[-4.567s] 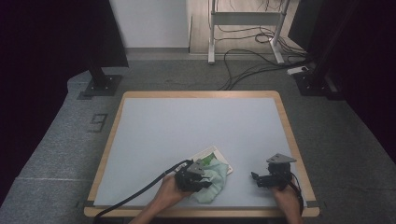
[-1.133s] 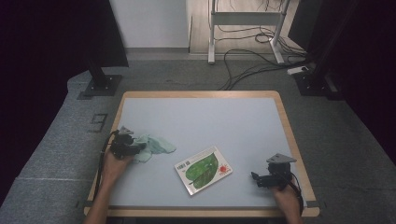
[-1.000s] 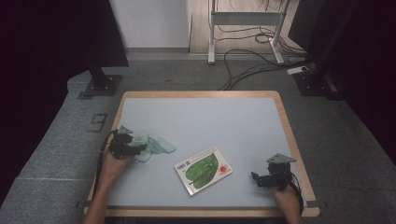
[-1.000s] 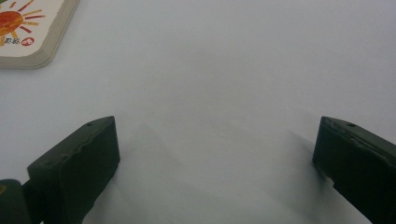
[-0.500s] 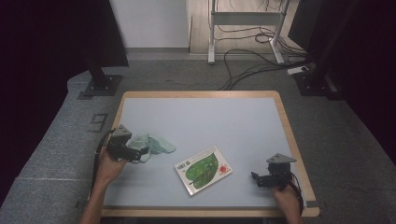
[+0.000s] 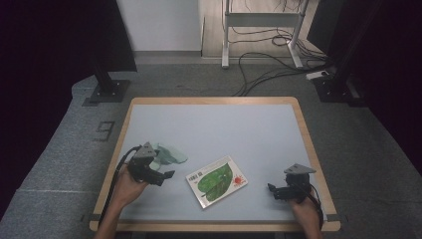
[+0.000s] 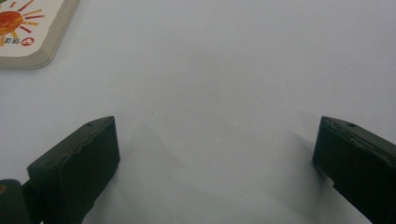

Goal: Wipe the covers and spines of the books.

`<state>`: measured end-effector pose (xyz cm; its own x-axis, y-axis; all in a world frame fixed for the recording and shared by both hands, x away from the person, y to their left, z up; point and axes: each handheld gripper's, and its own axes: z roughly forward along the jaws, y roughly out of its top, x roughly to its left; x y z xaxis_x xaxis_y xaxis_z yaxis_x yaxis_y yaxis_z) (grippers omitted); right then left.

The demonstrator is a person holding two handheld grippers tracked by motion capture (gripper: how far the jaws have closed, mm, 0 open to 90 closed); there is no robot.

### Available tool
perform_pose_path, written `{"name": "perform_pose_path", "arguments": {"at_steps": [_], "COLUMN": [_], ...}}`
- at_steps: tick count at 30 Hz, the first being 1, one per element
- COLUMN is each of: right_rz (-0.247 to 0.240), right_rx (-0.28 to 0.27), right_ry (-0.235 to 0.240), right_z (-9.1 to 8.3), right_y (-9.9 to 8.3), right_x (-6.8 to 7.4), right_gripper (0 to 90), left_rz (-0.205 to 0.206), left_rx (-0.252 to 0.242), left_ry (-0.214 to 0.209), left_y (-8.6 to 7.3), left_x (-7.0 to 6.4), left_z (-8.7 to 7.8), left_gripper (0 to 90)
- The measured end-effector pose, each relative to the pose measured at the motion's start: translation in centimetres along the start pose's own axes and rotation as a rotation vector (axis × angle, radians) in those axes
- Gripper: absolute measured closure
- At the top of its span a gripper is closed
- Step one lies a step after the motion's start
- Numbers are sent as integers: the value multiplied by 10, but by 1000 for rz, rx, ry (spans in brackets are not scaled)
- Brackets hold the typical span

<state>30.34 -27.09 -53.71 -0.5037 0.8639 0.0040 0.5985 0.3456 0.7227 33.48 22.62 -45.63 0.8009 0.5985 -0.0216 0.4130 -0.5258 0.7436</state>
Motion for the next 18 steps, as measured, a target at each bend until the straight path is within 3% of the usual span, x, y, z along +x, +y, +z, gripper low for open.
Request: {"name": "perform_pose_path", "arguments": {"at_steps": [7, 14, 18], "right_rz": [0, 0, 0], "right_rx": [0, -1, 0], "right_ry": [0, 0, 0], "right_z": [0, 0, 0], "right_y": [0, 0, 0], "right_x": [0, 0, 0], "right_gripper": [1, 2, 2], "left_rz": [50, 74, 82], "left_rx": [33, 73, 90], "left_ry": [-64, -123, -126], "left_y": [-2, -11, -17], "left_x": [-29, -50, -57], "left_z": [20, 42, 49], "left_gripper": [0, 0, 0]}}
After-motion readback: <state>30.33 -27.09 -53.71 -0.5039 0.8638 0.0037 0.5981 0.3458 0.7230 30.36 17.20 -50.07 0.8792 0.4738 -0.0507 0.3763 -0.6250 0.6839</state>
